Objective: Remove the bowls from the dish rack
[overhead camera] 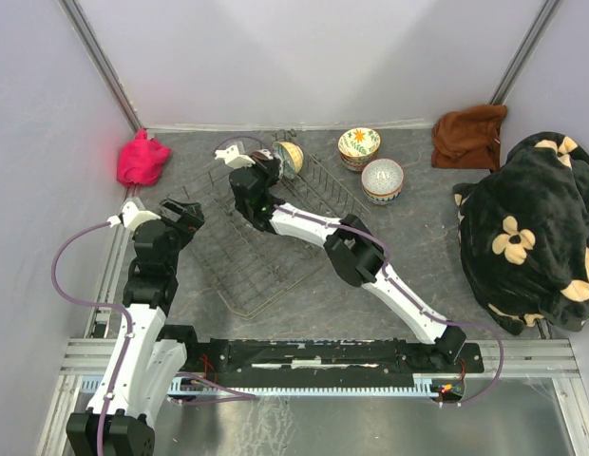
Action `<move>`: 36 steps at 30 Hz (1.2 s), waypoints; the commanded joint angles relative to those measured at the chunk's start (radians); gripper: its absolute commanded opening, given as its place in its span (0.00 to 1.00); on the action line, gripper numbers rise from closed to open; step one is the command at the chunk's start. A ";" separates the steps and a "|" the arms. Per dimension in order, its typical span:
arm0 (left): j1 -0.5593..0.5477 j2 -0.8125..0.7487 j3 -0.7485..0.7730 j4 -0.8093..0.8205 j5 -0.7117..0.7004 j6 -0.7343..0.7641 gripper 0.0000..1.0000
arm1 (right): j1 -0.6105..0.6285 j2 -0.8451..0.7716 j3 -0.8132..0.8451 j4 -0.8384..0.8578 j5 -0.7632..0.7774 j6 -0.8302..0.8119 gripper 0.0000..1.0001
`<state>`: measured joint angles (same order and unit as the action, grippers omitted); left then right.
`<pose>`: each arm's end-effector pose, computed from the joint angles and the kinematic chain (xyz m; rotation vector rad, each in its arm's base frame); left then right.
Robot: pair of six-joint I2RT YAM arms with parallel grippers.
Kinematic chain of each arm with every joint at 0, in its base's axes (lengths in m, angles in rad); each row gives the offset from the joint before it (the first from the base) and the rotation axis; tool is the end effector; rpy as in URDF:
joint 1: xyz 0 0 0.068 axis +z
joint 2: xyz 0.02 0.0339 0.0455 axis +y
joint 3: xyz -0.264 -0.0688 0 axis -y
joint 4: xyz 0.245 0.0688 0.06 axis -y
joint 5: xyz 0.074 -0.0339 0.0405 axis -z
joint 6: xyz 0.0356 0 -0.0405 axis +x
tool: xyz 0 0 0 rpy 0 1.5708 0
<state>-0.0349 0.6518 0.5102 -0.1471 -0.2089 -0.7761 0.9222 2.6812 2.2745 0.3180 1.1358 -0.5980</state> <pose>0.1656 0.0016 0.2675 -0.8108 1.6843 -0.3690 0.3845 0.4538 0.1811 -0.3794 1.6080 -0.6877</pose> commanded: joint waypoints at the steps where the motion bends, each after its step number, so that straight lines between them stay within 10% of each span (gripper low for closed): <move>1: -0.002 -0.009 0.027 0.036 -0.022 0.040 0.99 | 0.013 -0.023 -0.001 0.247 0.049 -0.146 0.01; 17: -0.001 -0.006 0.020 0.037 -0.028 0.035 0.99 | 0.026 -0.234 -0.196 0.452 0.058 -0.270 0.01; 30: -0.001 -0.021 0.023 0.019 -0.041 0.039 0.99 | 0.021 -0.529 -0.418 0.236 0.011 -0.024 0.01; 36: -0.001 -0.013 0.020 0.027 -0.035 0.039 0.99 | -0.059 -0.699 -0.455 -0.157 -0.085 0.289 0.01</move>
<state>-0.0349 0.6407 0.5102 -0.1478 -0.2340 -0.7757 0.9260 2.1269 1.8225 0.4168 1.1339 -0.5591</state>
